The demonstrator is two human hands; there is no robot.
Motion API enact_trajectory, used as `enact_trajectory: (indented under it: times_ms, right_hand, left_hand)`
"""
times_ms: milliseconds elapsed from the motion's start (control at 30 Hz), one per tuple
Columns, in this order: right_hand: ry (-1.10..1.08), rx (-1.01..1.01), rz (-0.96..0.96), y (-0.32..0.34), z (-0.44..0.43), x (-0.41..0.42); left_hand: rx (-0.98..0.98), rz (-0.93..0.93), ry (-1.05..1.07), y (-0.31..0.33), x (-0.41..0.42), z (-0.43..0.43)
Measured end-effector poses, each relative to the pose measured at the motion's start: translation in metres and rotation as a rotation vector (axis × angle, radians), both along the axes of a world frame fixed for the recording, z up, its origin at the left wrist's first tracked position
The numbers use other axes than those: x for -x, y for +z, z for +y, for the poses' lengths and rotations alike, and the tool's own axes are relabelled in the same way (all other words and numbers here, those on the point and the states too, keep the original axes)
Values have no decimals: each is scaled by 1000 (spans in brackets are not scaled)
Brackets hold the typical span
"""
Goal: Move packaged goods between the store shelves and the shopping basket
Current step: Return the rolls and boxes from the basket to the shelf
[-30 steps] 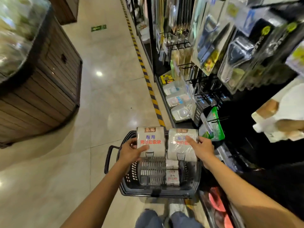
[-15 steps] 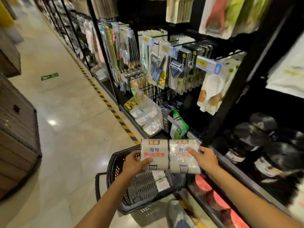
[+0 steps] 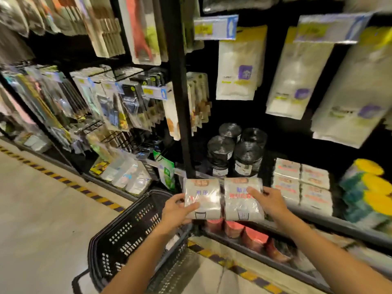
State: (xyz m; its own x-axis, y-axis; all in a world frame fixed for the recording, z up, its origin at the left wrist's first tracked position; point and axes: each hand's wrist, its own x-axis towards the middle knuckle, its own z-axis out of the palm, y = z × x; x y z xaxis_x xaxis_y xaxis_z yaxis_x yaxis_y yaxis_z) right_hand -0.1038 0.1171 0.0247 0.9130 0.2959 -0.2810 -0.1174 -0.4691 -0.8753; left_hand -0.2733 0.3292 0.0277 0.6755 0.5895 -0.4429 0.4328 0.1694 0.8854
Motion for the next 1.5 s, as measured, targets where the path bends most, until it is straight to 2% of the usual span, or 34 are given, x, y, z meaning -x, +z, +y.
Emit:
enact_trajectory:
  times_ms: [333, 533, 733, 967, 1167, 1500]
  right_hand:
    - [-169, 52, -39, 16, -145, -65]
    - [-271, 24, -68, 10, -193, -107]
    - [-337, 31, -61, -6, -199, -170]
    - [-499, 43, 11, -67, -175, -252]
    - [-559, 85, 75, -107, -167, -299]
    - [-619, 243, 58, -122, -161, -314]
  left_hand:
    - [-83, 26, -176, 15, -122, -116]
    - [16, 35, -238, 15, -189, -163]
    - [-10, 54, -305, 0, -272, -173]
    - [-32, 107, -377, -46, -375, -157]
    - [-31, 171, -412, -78, -421, -148]
    - [-331, 330, -596, -102, -445, -146]
